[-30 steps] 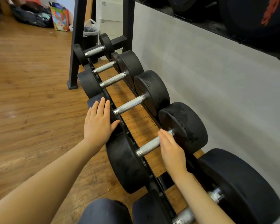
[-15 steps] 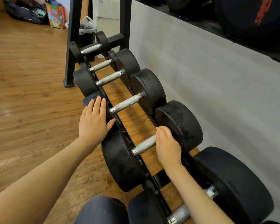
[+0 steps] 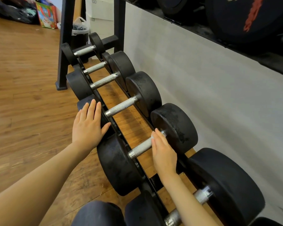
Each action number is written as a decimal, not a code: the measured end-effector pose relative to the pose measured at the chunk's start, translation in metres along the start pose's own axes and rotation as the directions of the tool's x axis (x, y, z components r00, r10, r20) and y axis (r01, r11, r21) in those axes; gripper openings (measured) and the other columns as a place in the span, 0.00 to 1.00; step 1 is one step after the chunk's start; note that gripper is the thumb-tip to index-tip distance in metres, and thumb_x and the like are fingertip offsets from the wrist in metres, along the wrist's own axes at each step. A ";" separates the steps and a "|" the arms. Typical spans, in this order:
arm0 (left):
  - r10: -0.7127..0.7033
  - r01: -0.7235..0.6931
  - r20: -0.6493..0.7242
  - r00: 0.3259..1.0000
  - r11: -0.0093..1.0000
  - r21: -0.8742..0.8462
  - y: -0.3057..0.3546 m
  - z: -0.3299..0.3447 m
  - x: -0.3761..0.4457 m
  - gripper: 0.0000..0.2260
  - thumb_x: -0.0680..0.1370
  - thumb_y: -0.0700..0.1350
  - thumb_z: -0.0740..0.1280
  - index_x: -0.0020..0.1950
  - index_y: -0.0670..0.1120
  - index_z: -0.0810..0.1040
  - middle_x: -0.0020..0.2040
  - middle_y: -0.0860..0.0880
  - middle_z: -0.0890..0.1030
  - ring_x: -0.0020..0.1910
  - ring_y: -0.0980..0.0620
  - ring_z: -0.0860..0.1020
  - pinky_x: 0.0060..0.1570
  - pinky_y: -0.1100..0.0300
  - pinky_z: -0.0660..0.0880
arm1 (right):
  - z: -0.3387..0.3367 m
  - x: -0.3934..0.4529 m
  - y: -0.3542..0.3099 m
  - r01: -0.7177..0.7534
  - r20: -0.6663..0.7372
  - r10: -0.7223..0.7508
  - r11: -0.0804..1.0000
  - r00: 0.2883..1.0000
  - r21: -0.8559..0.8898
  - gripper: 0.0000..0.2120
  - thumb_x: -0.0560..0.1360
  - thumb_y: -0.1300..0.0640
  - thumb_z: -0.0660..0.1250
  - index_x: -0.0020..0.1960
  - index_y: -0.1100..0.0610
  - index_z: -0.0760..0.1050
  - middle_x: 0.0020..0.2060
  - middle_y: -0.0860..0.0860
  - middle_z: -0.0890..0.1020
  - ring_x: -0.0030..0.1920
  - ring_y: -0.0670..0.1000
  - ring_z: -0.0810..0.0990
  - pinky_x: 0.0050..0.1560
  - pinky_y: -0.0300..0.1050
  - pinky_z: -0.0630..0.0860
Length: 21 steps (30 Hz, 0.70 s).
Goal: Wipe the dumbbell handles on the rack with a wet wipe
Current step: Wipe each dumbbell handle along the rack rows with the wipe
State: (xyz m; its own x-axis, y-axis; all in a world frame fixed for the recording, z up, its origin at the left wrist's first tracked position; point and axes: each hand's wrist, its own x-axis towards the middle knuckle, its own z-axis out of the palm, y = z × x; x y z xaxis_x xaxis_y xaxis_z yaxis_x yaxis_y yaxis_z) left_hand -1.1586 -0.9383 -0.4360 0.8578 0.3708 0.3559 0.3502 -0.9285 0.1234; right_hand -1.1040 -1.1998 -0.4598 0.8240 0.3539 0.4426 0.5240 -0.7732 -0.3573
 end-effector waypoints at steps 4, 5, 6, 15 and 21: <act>0.003 -0.003 0.002 1.000 1.000 -0.016 0.000 0.000 0.000 0.36 0.78 0.62 0.55 0.78 0.39 0.60 0.77 0.38 0.63 0.76 0.37 0.61 0.72 0.40 0.63 | 0.003 -0.005 -0.006 0.037 -0.013 -0.037 0.999 0.999 0.012 0.16 0.81 0.56 0.62 0.66 0.58 0.76 0.67 0.50 0.76 0.58 0.48 0.81 0.52 0.38 0.76; 0.006 -0.006 0.004 1.000 1.000 -0.018 0.000 -0.001 -0.001 0.36 0.78 0.62 0.54 0.78 0.39 0.60 0.77 0.38 0.62 0.76 0.37 0.61 0.72 0.40 0.63 | 0.004 -0.007 -0.005 0.072 -0.017 -0.072 0.997 0.997 -0.008 0.16 0.80 0.56 0.62 0.66 0.58 0.77 0.67 0.50 0.76 0.57 0.48 0.81 0.50 0.39 0.78; 0.010 -0.010 0.006 1.000 1.000 -0.016 -0.001 -0.001 -0.001 0.36 0.78 0.63 0.53 0.78 0.39 0.60 0.77 0.38 0.62 0.76 0.37 0.61 0.72 0.41 0.62 | 0.005 -0.007 -0.004 0.063 -0.030 -0.064 0.998 0.998 -0.018 0.16 0.80 0.56 0.62 0.66 0.58 0.76 0.67 0.50 0.76 0.57 0.48 0.81 0.49 0.41 0.80; 0.020 -0.020 0.021 1.000 1.000 0.000 -0.002 -0.004 0.000 0.36 0.79 0.62 0.58 0.79 0.40 0.59 0.78 0.38 0.61 0.77 0.38 0.60 0.73 0.42 0.61 | 0.010 -0.015 -0.003 0.026 -0.078 -0.019 0.996 0.997 0.081 0.17 0.80 0.59 0.63 0.68 0.58 0.75 0.68 0.52 0.74 0.67 0.49 0.74 0.62 0.46 0.76; 0.025 -0.025 0.019 1.000 1.000 -0.009 -0.004 -0.003 0.000 0.36 0.79 0.62 0.58 0.79 0.40 0.58 0.78 0.38 0.61 0.77 0.38 0.59 0.73 0.42 0.61 | 0.006 -0.019 -0.012 -0.036 -0.201 0.070 0.985 0.977 0.168 0.20 0.79 0.62 0.66 0.70 0.60 0.71 0.68 0.57 0.73 0.65 0.48 0.71 0.60 0.43 0.72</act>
State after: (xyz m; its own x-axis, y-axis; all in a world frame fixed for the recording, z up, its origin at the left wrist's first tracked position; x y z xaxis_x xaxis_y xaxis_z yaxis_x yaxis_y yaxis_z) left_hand -1.1614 -0.9350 -0.4337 0.8733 0.3478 0.3412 0.3255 -0.9376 0.1225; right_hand -1.1248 -1.1938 -0.4686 0.7986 0.1855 0.5726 0.5225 -0.6860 -0.5064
